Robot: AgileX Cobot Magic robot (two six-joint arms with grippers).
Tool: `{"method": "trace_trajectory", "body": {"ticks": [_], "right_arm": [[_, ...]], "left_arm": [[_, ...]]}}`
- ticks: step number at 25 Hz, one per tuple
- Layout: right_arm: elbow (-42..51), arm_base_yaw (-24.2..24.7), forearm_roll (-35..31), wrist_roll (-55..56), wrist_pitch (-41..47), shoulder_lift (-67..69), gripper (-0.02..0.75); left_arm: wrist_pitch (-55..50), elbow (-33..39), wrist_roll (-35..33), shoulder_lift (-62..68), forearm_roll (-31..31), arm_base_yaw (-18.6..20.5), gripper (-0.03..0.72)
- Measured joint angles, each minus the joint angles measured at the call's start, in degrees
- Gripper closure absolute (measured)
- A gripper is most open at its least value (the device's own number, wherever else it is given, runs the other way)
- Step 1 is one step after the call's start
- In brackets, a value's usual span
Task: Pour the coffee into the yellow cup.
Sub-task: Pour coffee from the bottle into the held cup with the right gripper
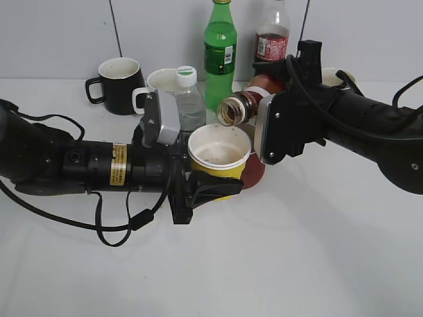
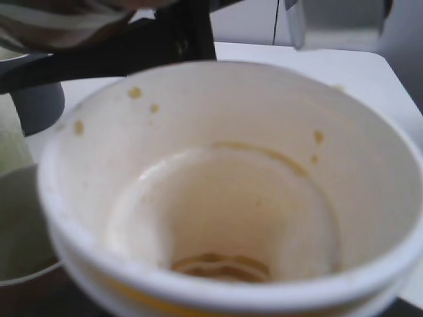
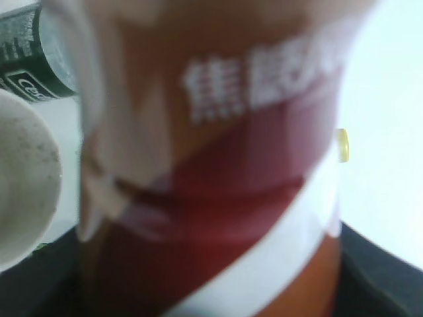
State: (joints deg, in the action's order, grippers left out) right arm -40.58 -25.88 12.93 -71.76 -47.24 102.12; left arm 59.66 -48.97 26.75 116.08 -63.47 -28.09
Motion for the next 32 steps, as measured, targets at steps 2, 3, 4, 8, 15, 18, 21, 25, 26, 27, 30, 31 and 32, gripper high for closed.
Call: {"method": "trace_trajectory", "body": {"ticks": [2, 3, 4, 8, 15, 18, 21, 25, 26, 27, 30, 31, 32], "right_arm": [[0.0, 0.0, -0.03, -0.94, -0.13, 0.0, 0.235], [0.0, 0.0, -0.08, -1.33, -0.24, 0.0, 0.235], [0.0, 0.0, -0.16, -1.82, -0.41, 0.0, 0.235], [0.0, 0.0, -0.29, -3.75, -1.06, 0.0, 0.235], [0.0, 0.0, -1.51, -6.29, -3.18, 0.0, 0.235], [0.0, 0.0, -1.69, -6.91, -3.46, 0.0, 0.235], [0.0, 0.0, -1.8, -6.97, -3.63, 0.0, 0.235], [0.0, 0.0, -1.83, -7.09, -3.7, 0.0, 0.235], [0.0, 0.0, -1.83, -7.14, -3.7, 0.0, 0.235], [0.0, 0.0, -1.83, -7.19, -3.7, 0.0, 0.235], [0.0, 0.0, -1.99, -7.24, -3.7, 0.0, 0.235], [0.0, 0.0, -1.98, -7.24, -3.7, 0.0, 0.235], [0.0, 0.0, -1.98, -7.3, -3.7, 0.0, 0.235]], "left_arm": [[0.03, 0.0, 0.0, -0.13, -0.05, 0.0, 0.308], [0.03, 0.0, 0.0, -0.2, -0.1, 0.0, 0.308], [0.03, 0.0, 0.0, -0.43, -0.11, 0.0, 0.308], [0.15, 0.0, 0.0, -0.69, -0.11, 0.0, 0.308], [0.15, 0.0, 0.01, -0.74, -0.11, 0.0, 0.308], [0.15, 0.0, 0.01, -0.74, -0.16, 0.0, 0.308], [0.15, 0.0, 0.01, -0.74, -0.46, 0.0, 0.309], [0.15, 0.0, 0.01, -0.74, -0.88, 0.0, 0.308], [0.15, 0.0, 0.01, -0.74, -1.38, 0.0, 0.308], [0.15, 0.0, 0.01, -0.74, -1.84, 0.0, 0.308], [0.15, 0.0, 0.01, -0.74, -2.46, 0.0, 0.308], [0.15, 0.0, 0.01, -0.74, -2.46, 0.0, 0.308], [0.15, 0.0, 0.01, -0.74, -2.46, 0.0, 0.308]]}}
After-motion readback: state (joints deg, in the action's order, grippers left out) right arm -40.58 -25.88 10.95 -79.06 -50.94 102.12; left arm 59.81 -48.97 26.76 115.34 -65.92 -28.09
